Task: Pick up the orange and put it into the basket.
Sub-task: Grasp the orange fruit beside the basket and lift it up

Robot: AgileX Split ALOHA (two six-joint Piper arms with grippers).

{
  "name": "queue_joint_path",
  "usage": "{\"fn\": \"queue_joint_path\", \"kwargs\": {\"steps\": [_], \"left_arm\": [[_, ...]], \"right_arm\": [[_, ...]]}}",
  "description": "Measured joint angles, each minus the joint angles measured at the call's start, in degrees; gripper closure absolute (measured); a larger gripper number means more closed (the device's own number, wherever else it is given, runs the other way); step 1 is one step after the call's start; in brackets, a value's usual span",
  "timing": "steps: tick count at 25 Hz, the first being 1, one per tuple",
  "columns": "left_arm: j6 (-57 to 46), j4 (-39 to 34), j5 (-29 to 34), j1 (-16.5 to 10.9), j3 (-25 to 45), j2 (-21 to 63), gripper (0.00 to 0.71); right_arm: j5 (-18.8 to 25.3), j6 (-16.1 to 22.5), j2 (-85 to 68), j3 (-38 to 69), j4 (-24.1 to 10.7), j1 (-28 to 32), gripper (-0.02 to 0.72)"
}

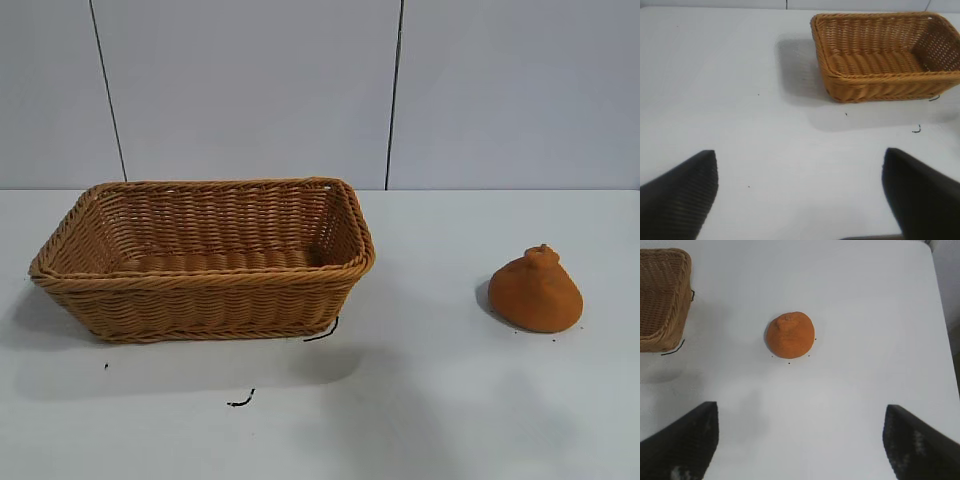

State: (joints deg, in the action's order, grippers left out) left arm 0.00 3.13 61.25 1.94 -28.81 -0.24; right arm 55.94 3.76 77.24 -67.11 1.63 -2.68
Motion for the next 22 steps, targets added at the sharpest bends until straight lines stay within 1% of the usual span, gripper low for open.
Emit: {"fn": "queue_joint_path", "kwargs": {"steps": [4, 5, 8, 10, 13, 16, 22], "left_arm": [[0.0, 0.0, 0.0, 0.0, 0.0, 0.0, 0.071], [0.0, 0.0, 0.0, 0.0, 0.0, 0.0, 0.071], [0.0, 0.0, 0.0, 0.0, 0.0, 0.0, 0.071], [0.0, 0.0, 0.0, 0.0, 0.0, 0.0, 0.071], [0.0, 0.0, 0.0, 0.0, 0.0, 0.0, 0.071], [0.0, 0.0, 0.0, 0.0, 0.0, 0.0, 0.071], [0.0, 0.0, 0.0, 0.0, 0.0, 0.0, 0.071]], "right_arm": [[0.59, 0.0, 12.03, -7.84, 0.05, 0.0, 0.069], [0.59, 0.0, 12.03, -7.84, 0.05, 0.0, 0.069], [1.21, 0.0, 20.37, -12.59, 0.12, 0.0, 0.069], [2.2, -0.12, 26.95, -16.02, 1.45, 0.0, 0.069], [2.23, -0.68, 32.19, -17.55, 2.82, 0.0, 0.069], [1.81, -0.87, 36.36, -17.94, 3.17, 0.0, 0.069], [-0.38, -1.05, 43.71, -17.95, 3.47, 0.0, 0.069]]}}
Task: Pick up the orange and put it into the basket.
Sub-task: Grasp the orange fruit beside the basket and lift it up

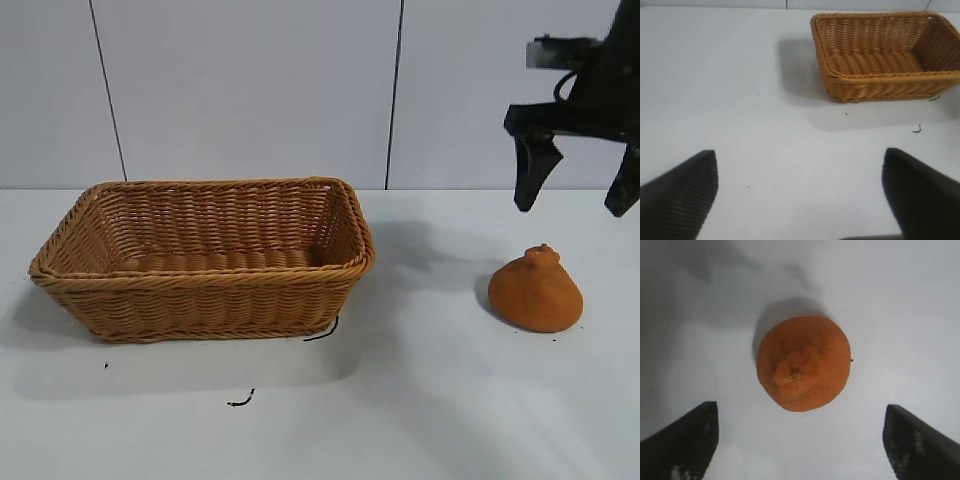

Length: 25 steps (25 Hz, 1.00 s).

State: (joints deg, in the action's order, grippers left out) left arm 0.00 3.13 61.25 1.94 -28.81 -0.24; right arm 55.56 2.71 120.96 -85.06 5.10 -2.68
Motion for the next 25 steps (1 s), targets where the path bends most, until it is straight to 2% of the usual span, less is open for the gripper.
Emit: {"fn": "queue_joint_path", "kwargs": {"steps": [7, 13, 15, 16, 18, 20, 21, 25], "left_arm": [[0.0, 0.0, 0.0, 0.0, 0.0, 0.0, 0.071], [0.0, 0.0, 0.06, 0.0, 0.0, 0.0, 0.071], [0.0, 0.0, 0.06, 0.0, 0.0, 0.0, 0.071], [0.0, 0.0, 0.06, 0.0, 0.0, 0.0, 0.071], [0.0, 0.0, 0.06, 0.0, 0.0, 0.0, 0.071], [0.0, 0.0, 0.06, 0.0, 0.0, 0.0, 0.071], [0.0, 0.0, 0.06, 0.0, 0.0, 0.0, 0.071], [0.0, 0.0, 0.06, 0.0, 0.0, 0.0, 0.071]], "right_arm": [[-3.18, -0.04, 2.11, 0.0, 0.04, 0.0, 0.093], [-3.43, -0.04, 2.11, 0.0, -0.08, 0.0, 0.112], [-3.43, -0.04, 2.11, 0.0, -0.19, 0.0, 0.178], [-3.43, -0.04, 2.11, 0.0, -0.19, 0.0, 0.243], [-3.43, -0.04, 2.11, 0.0, -0.21, 0.0, 0.389], [-3.25, -0.04, 2.11, -0.26, -0.21, 0.0, 0.584], [-2.9, -0.04, 2.05, -0.68, -0.21, 0.0, 0.638], [2.06, -0.04, 2.06, -4.94, -0.21, 0.0, 0.645]]}}
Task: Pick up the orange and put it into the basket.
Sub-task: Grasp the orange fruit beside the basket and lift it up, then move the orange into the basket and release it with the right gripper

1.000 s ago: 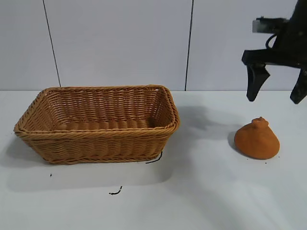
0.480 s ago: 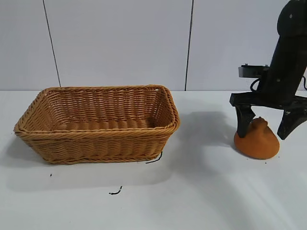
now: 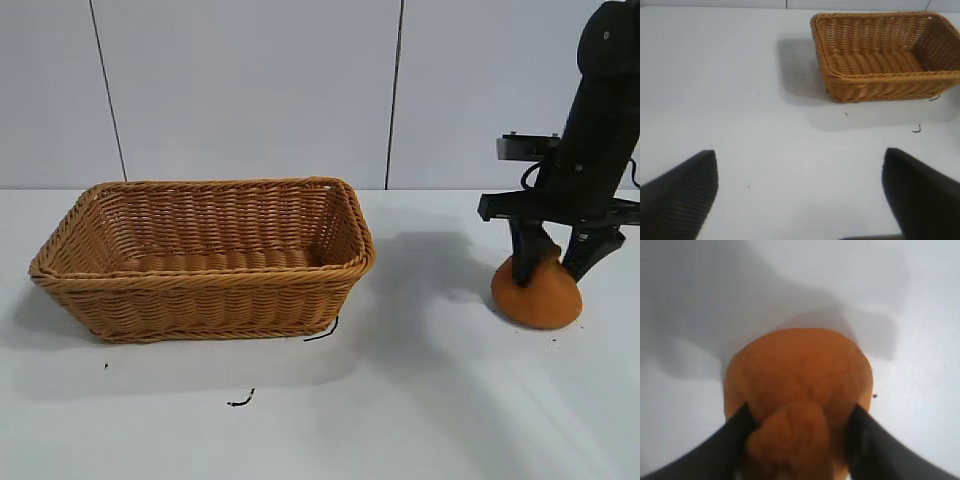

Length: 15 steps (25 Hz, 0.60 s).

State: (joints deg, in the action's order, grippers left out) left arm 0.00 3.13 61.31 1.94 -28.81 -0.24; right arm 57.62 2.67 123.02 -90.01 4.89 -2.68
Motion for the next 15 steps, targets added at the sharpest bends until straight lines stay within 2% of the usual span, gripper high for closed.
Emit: {"fn": "queue_joint_path", "kwargs": {"steps": [5, 7, 11, 15], "left_arm": [[0.0, 0.0, 0.0, 0.0, 0.0, 0.0, 0.071], [0.0, 0.0, 0.0, 0.0, 0.0, 0.0, 0.071], [0.0, 0.0, 0.0, 0.0, 0.0, 0.0, 0.071], [0.0, 0.0, 0.0, 0.0, 0.0, 0.0, 0.071]], "right_arm": [[9.08, 0.0, 0.38, -11.87, -0.05, 0.0, 0.645], [11.06, 0.0, 0.38, -17.77, -0.24, -0.3, 0.645], [11.7, -0.03, 0.38, -27.97, -0.49, -1.73, 0.645], [11.81, -0.03, 0.38, -33.86, -0.66, -4.84, 0.645]]}}
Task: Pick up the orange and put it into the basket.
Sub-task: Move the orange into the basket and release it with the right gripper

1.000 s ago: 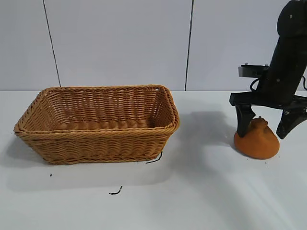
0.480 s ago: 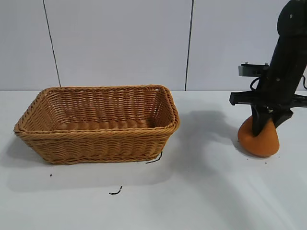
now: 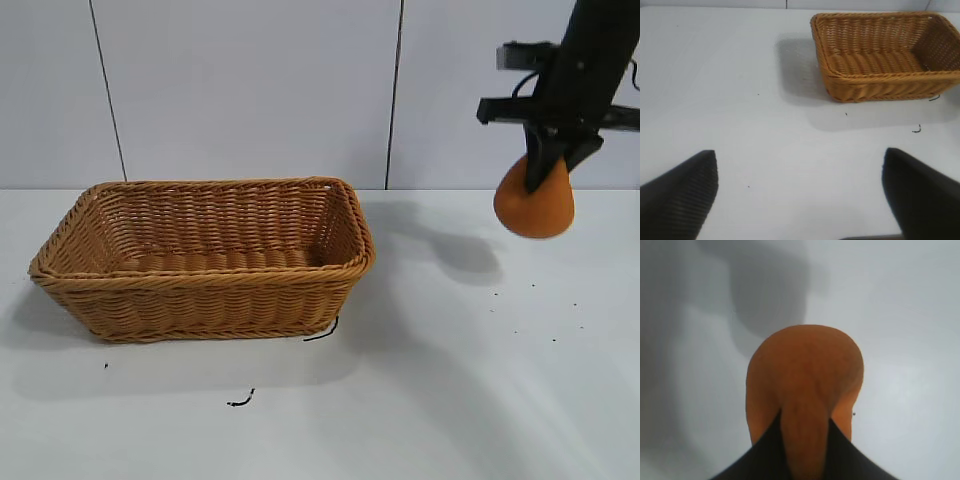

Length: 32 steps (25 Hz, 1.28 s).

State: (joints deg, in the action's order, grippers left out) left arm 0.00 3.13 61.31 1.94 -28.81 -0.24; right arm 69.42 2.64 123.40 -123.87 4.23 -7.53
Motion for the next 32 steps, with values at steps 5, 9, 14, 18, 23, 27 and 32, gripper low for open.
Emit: {"fn": "queue_joint_path", "kwargs": {"steps": [5, 9, 14, 18, 23, 27, 32], "left_arm": [[0.0, 0.0, 0.0, 0.0, 0.0, 0.0, 0.071], [0.0, 0.0, 0.0, 0.0, 0.0, 0.0, 0.071], [0.0, 0.0, 0.0, 0.0, 0.0, 0.0, 0.071], [0.0, 0.0, 0.0, 0.0, 0.0, 0.0, 0.071], [0.0, 0.0, 0.0, 0.0, 0.0, 0.0, 0.071], [0.0, 0.0, 0.0, 0.0, 0.0, 0.0, 0.071], [0.0, 0.0, 0.0, 0.0, 0.0, 0.0, 0.071]], "right_arm": [[0.4, 0.0, 0.0, -1.12, 0.0, -6.15, 0.645], [-0.53, 0.0, 0.0, -1.12, 0.0, -12.18, 0.645], [-4.27, 0.0, 0.63, -1.18, 0.1, -19.75, 0.645], [-6.4, 0.0, 3.83, -1.18, 0.22, -24.51, 0.645], [-9.74, 0.0, 11.46, -1.18, 0.29, -27.13, 0.645], [-11.5, 0.0, 15.57, -1.18, 0.41, -27.16, 0.645], [-11.2, 0.0, 16.55, -1.18, 2.08, -27.16, 0.549]]}}
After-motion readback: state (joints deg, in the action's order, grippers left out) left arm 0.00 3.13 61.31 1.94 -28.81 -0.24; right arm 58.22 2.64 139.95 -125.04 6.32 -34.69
